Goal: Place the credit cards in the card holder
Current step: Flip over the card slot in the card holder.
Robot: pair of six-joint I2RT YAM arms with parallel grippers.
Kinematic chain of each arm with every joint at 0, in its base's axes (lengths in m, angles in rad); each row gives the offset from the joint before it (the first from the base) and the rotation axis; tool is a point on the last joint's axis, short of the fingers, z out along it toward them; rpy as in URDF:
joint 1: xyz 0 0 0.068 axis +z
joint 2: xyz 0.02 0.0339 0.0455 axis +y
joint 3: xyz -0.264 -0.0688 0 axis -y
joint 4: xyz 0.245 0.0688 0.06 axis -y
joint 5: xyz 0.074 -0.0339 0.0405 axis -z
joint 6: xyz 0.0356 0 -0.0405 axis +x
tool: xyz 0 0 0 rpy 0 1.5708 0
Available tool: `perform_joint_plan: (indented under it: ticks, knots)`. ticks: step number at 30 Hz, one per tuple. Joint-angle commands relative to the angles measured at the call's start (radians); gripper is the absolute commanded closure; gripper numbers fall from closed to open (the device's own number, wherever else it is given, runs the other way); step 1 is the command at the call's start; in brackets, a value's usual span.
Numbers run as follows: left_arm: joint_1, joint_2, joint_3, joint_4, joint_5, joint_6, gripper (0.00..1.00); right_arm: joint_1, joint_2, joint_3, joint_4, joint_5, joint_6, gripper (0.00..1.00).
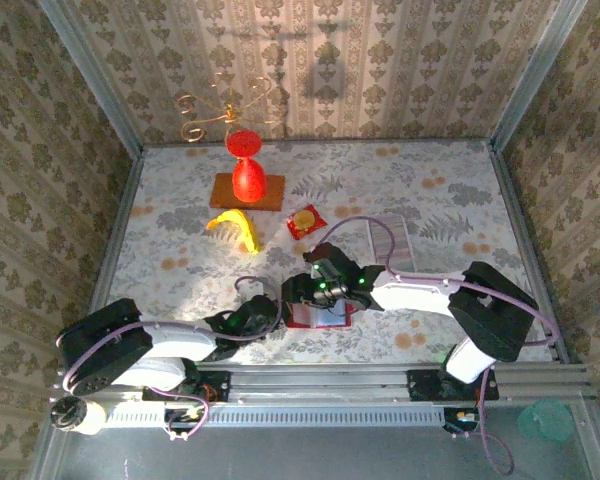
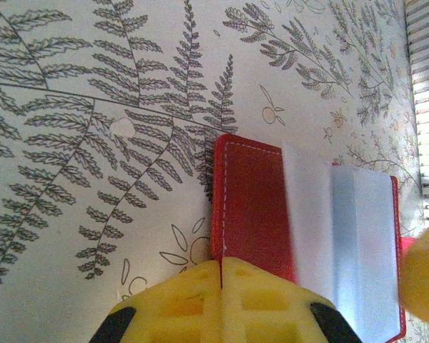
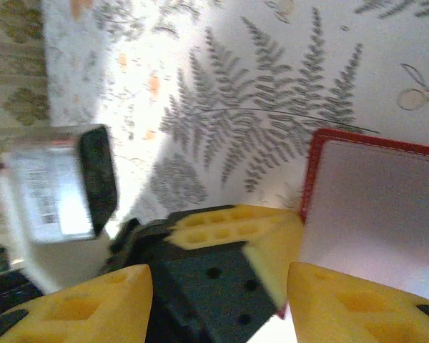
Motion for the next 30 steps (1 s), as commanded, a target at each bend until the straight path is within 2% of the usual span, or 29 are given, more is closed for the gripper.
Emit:
perform_joint_plan:
  ticks: [1,6,9,13,17,22,24,27,30]
  knots:
    - [-0.011,0.033,-0.027,-0.035,-0.023,-0.03,1.0,0.004,-0.08,-0.011,0.062,-0.019,0.032,0.45]
    - [-0.013,0.036,-0.028,-0.035,-0.025,-0.034,1.0,0.002,-0.188,-0.007,-0.113,0.112,-0.036,0.39]
    - [-0.017,0.027,-0.026,-0.031,-0.022,-0.027,1.0,-0.016,-0.248,-0.016,-0.232,0.195,-0.081,0.39]
    - [-0.016,-0.021,-0.018,-0.077,-0.025,-0.009,1.0,-0.046,-0.322,-0.026,-0.319,0.244,-0.163,0.39]
    - [-0.016,-0.11,0.006,-0.197,-0.049,0.021,0.84,-0.056,-0.42,0.001,-0.412,0.33,-0.327,0.38]
    - [0.001,-0.279,0.004,-0.366,-0.079,0.049,0.67,-0.059,-0.549,0.059,-0.527,0.482,-0.579,0.33]
    - [0.013,-0.383,0.003,-0.459,-0.093,0.073,0.67,-0.06,-0.621,0.046,-0.503,0.508,-0.708,0.29]
    - [0.028,-0.535,0.02,-0.603,-0.11,0.14,0.65,-0.06,-0.719,0.033,-0.473,0.492,-0.916,0.23]
    - [0.051,-0.653,0.051,-0.69,-0.079,0.22,0.62,-0.054,-0.779,0.043,-0.528,0.374,-1.253,0.13]
